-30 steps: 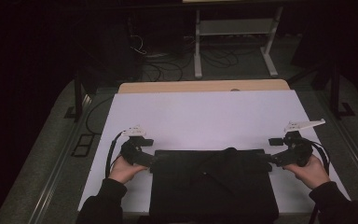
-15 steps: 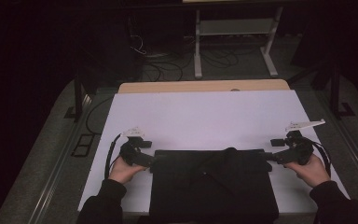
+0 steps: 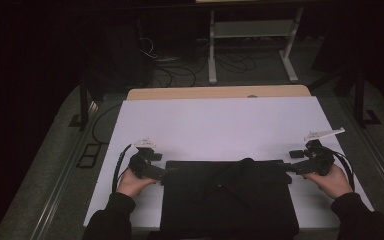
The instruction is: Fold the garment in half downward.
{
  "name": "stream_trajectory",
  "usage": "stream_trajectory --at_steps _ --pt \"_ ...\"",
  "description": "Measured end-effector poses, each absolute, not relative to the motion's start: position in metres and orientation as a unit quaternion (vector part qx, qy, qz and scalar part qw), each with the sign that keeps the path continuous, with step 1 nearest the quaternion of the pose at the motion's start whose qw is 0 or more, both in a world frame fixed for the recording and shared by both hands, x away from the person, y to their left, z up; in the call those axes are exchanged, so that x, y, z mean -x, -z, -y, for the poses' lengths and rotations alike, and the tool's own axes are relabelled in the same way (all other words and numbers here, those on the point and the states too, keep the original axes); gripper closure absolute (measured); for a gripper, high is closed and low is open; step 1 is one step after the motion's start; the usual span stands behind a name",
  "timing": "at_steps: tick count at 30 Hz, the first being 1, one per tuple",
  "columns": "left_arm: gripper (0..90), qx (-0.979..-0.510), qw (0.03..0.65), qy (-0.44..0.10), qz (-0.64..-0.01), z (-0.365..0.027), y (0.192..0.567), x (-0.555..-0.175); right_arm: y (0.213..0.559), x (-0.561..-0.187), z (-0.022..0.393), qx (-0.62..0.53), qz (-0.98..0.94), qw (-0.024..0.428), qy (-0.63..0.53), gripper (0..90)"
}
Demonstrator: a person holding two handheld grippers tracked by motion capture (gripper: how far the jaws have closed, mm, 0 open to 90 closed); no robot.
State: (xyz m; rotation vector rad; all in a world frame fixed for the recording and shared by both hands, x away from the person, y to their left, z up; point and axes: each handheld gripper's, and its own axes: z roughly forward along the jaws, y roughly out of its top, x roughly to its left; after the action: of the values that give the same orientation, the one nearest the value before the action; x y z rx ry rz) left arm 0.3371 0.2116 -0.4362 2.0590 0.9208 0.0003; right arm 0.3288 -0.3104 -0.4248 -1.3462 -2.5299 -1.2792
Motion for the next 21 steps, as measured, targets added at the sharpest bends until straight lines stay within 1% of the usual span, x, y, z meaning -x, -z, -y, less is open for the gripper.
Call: stream_trajectory --at_steps 3,9,15,18,21 --pt "0.0 -0.826 0.427 0.001 -0.367 -0.211 0.437 -0.337 0.426 -0.329 0.310 0.426 0.808 0.001 0.406 12.7" --pt "0.0 -0.829 0.420 0.005 -0.369 -0.211 0.440 -0.340 0.430 -0.331 0.307 0.427 0.814 0.003 0.394 13.5" --pt "8.6 -0.829 0.420 -0.002 -0.370 -0.211 0.441 -0.343 0.434 -0.334 0.305 0.425 0.818 -0.001 0.388 14.7" --pt "12.9 -0.827 0.422 -0.006 -0.372 -0.212 0.441 -0.343 0.435 -0.335 0.305 0.427 0.819 0.001 0.384 17.6" --pt "15.2 -0.825 0.422 -0.009 -0.375 -0.212 0.442 -0.345 0.437 -0.337 0.305 0.429 0.817 -0.001 0.384 21.8"
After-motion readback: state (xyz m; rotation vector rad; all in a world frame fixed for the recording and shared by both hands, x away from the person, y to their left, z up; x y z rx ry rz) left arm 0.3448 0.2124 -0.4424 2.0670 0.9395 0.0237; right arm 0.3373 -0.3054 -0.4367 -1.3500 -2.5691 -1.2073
